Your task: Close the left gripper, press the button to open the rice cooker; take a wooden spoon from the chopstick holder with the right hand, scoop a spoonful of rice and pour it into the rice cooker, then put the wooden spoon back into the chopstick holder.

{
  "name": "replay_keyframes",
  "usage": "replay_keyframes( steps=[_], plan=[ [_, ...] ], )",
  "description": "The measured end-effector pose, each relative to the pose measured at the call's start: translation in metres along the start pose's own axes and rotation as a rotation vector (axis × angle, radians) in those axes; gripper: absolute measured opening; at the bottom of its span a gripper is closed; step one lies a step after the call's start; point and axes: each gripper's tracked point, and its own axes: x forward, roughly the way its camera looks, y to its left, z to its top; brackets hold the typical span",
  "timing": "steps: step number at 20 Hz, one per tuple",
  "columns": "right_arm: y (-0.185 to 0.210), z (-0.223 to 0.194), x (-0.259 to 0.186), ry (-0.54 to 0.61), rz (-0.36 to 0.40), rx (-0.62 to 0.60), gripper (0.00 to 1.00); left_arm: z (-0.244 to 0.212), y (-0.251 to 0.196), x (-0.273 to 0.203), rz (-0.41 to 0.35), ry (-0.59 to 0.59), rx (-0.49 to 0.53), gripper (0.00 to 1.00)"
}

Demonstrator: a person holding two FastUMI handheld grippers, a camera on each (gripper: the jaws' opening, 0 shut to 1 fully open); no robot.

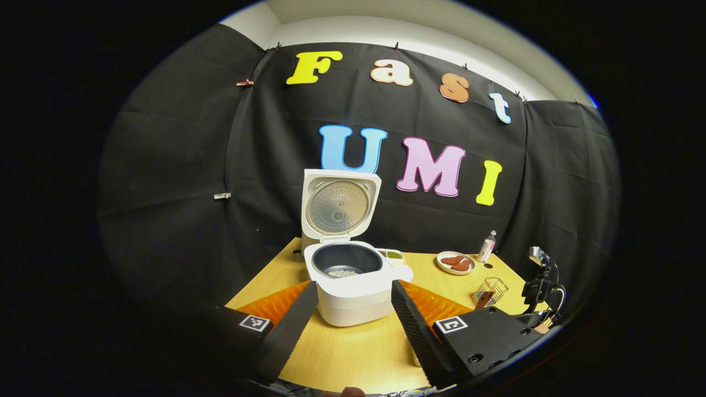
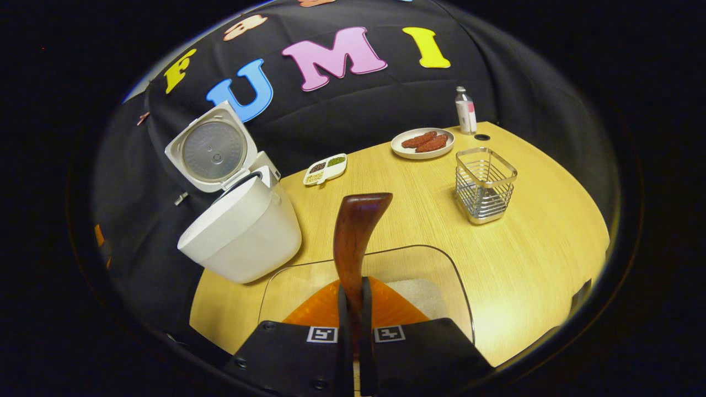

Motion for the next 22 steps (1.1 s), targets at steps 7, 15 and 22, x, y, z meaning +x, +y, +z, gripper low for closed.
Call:
replay_keyframes(
  steps=[7, 15, 22],
  plan=[
    [-0.008, 0.017, -0.012, -0.020, 0.059, 0.243, 0.10, 0.002, 0.009, 0.002, 0.013, -0.006, -0.006, 0.93],
    [-0.002, 0.075, -0.053, -0.133, 0.160, 0.355, 0.09, 0.002, 0.013, 0.001, 0.020, -0.009, -0.037, 0.93],
    [0.039, 0.132, -0.079, -0.189, 0.268, 0.425, 0.09, 0.000, 0.016, 0.003, 0.024, -0.012, -0.050, 0.93]
  ],
)
